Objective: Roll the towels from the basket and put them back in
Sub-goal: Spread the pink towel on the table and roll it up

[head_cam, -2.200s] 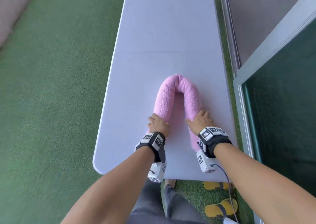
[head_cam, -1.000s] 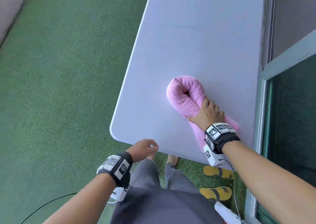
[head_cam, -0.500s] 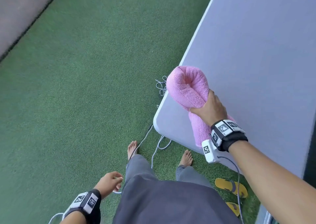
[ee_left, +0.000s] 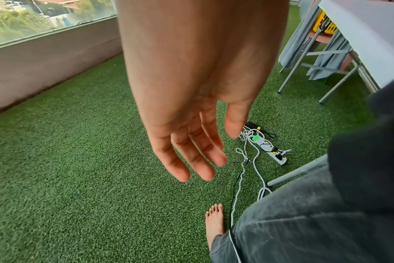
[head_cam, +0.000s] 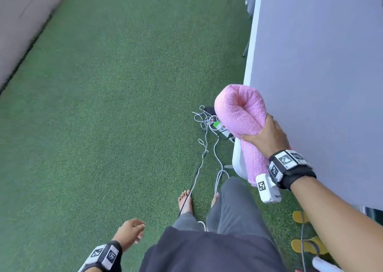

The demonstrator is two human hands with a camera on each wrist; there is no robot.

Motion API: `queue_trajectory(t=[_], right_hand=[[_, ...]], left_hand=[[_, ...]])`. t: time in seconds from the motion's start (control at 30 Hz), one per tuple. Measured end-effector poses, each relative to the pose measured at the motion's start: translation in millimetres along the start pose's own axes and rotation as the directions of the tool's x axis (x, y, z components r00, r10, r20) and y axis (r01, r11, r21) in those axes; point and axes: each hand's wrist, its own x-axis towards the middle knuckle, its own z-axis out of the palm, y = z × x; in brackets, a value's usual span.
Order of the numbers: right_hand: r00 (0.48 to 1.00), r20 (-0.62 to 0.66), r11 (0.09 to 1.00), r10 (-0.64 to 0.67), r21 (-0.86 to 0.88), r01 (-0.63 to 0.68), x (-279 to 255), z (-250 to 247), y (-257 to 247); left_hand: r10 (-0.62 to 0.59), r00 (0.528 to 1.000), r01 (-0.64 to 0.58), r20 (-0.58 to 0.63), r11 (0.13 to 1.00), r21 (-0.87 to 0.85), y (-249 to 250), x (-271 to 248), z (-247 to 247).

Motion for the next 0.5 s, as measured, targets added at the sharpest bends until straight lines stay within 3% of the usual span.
queue_trajectory(t=[0.5], right_hand=[[0.979,-0.088,0.976,0.182,0.133,-0.17,60,-35,6]], left_hand=[[0.14,0.987,-0.151,0.074,0.974,0.167,93,31,-37]])
